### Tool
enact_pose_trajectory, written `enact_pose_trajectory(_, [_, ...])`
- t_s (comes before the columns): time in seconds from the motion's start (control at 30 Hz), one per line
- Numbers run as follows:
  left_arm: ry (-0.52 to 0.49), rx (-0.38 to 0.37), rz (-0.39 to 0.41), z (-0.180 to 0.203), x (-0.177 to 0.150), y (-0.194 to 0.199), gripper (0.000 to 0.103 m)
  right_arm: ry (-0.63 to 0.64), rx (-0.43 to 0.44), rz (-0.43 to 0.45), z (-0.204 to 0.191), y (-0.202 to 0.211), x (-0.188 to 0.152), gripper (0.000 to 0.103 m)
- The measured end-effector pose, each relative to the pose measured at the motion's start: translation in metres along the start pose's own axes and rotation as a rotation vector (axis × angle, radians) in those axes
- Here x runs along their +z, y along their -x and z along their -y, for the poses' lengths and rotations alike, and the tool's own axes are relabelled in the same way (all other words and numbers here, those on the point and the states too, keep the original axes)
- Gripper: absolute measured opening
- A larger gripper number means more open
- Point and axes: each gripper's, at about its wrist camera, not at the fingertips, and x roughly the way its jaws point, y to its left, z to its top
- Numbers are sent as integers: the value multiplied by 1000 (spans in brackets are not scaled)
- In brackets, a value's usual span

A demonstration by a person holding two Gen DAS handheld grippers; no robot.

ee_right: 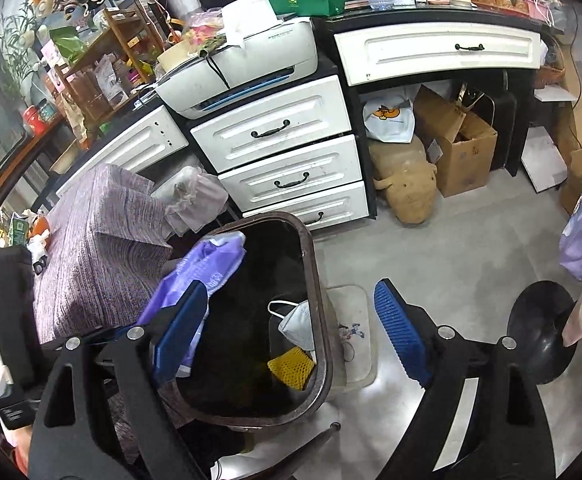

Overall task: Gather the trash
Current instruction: 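Lower the purple bag into the bin and open the left gripper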

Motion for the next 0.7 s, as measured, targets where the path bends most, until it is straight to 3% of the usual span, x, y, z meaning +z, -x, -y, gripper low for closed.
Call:
enact_pose_trajectory(0.2, [-12, 16, -25, 1, -1, -9, 19, -1, 2, 0, -2, 1, 0, 85])
enact_pose_trajectory(0.27, [-12, 33, -31, 2, -2, -11, 30, 2, 3, 4, -3, 3, 0, 85])
enact_pose_trajectory(0.4, [8, 23, -38, 0, -3, -12, 63, 5, 10, 12, -5, 6, 0, 85])
enact_pose_trajectory(0.7, [-46, 65, 33, 9, -10, 17, 81, -8, 25, 35, -3, 14, 0, 86])
